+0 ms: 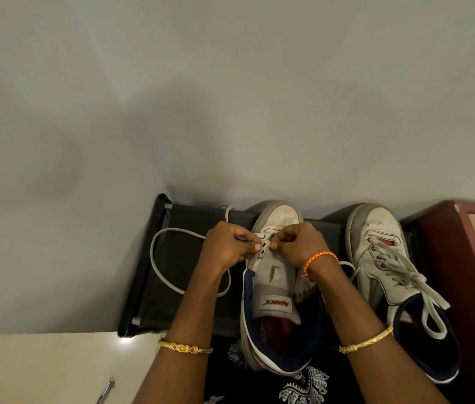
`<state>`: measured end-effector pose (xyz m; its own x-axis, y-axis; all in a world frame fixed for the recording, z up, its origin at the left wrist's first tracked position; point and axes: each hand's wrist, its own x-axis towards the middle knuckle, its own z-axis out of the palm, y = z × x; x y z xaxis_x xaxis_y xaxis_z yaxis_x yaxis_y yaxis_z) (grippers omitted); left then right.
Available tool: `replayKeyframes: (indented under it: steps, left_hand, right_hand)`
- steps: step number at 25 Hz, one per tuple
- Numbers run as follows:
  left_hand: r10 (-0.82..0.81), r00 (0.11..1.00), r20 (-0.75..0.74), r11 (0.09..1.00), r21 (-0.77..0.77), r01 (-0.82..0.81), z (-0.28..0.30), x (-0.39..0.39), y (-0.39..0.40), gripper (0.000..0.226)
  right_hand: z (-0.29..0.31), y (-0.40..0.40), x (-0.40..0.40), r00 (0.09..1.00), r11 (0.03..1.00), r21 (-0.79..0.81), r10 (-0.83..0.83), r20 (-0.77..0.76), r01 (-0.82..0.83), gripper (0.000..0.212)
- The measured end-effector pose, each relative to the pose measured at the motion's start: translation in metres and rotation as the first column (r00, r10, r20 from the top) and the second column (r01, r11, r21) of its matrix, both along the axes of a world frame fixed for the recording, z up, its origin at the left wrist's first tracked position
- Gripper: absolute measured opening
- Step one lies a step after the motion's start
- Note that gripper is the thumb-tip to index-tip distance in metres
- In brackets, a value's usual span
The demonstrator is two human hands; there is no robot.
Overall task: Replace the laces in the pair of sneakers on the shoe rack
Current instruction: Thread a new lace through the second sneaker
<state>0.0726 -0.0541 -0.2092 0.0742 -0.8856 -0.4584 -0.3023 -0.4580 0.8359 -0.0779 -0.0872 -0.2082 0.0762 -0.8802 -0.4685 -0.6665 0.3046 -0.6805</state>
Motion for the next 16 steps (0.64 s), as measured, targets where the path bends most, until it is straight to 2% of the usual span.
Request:
replayKeyframes:
  steps: [4, 8, 11, 13, 16]
  left_hand:
    - [0.0, 1.0, 0.023, 0.999, -0.036, 0.001, -0.0029, -0.0002, -0.0001, 0.019]
    - [0.012, 1.0, 0.005, 0.999, -0.044, -0.011, -0.0024, -0.003, -0.0001, 0.02]
    - [0.019, 1.0, 0.009, 0.998, -0.062, -0.018, -0.0021, -0.0048, 0.0, 0.018]
    - [-0.013, 0.997, 0.073, 0.995, -0.101, 0.02, -0.0037, -0.005, 0.0002, 0.014]
    - [-0.041, 0.981, 0.192, 0.991, -0.121, 0.065, -0.0037, -0.0031, -0.0017, 0.008]
  right_hand:
    - [-0.0035, -0.0008, 0.0007, 0.999, 0.999, 0.035, -0.026, 0.03, 0.025, 0.006]
    - [-0.0056, -0.0006, 0.0, 0.998, 0.996, 0.066, 0.056, 0.017, -0.057, 0.014]
    - [-0.0052, -0.0003, 0.0008, 0.996, 0.996, 0.081, 0.039, 0.078, -0.045, 0.012]
    - [-0.0038, -0.0006, 0.001, 0.992, 0.996, 0.083, 0.008, 0.123, -0.019, 0.008]
    - [0.0033, -0.0009, -0.0003, 0.973, 0.995, 0.102, -0.035, 0.228, 0.012, 0.022]
